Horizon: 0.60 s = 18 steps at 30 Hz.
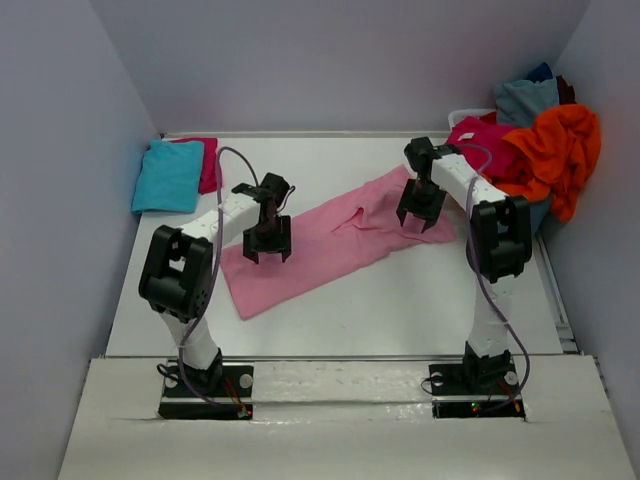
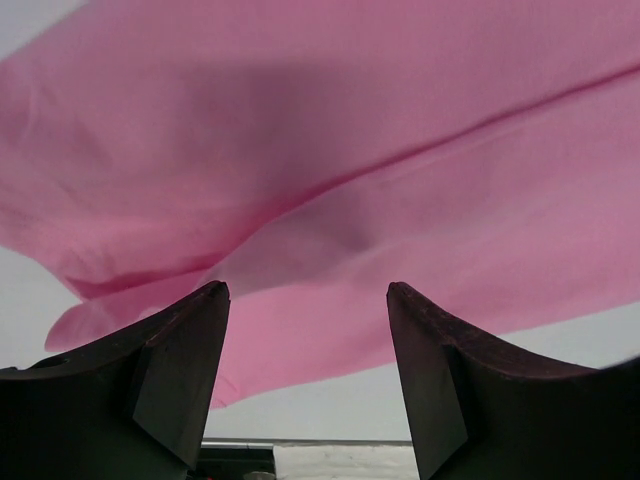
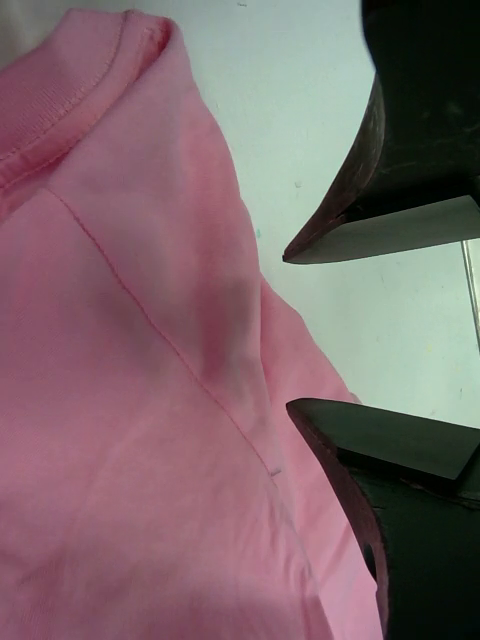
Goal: Fold and stack the t-shirts
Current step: Rotate the rectangle-folded T-shirt at the center of the board.
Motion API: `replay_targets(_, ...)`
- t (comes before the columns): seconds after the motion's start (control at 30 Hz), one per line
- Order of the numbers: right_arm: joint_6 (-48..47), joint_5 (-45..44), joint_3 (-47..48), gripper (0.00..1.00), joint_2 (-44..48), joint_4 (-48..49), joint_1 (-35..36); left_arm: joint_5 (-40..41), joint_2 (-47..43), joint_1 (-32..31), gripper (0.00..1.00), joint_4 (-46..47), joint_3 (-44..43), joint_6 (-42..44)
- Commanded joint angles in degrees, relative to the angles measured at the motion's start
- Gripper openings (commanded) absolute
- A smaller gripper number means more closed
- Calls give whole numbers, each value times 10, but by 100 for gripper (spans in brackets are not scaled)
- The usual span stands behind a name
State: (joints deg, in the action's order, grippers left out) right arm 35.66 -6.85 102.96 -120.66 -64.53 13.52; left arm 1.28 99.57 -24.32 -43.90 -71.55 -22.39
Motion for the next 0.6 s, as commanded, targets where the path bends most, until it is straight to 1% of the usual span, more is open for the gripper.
replay_targets(0.0, 21, -10, -51, 62, 32, 41, -2, 19, 38, -2, 75, 14, -43, 29)
replay_targets(0.13, 28, -20, -75, 62, 39, 49, -2, 29, 74, -2, 75, 20, -57, 28)
replay_targets(0.3, 35, -18, -98, 62, 33, 70, -2, 65, 103, -2, 75, 33, -61, 10)
replay_targets(0.43, 35, -11, -87, 62, 7, 72, -2, 39, 111, -2, 75, 43, -35, -3)
replay_targets(0.57, 33, -14, -62, 62, -18, 73, -2, 7, 95, -2, 75, 56, 8, -8)
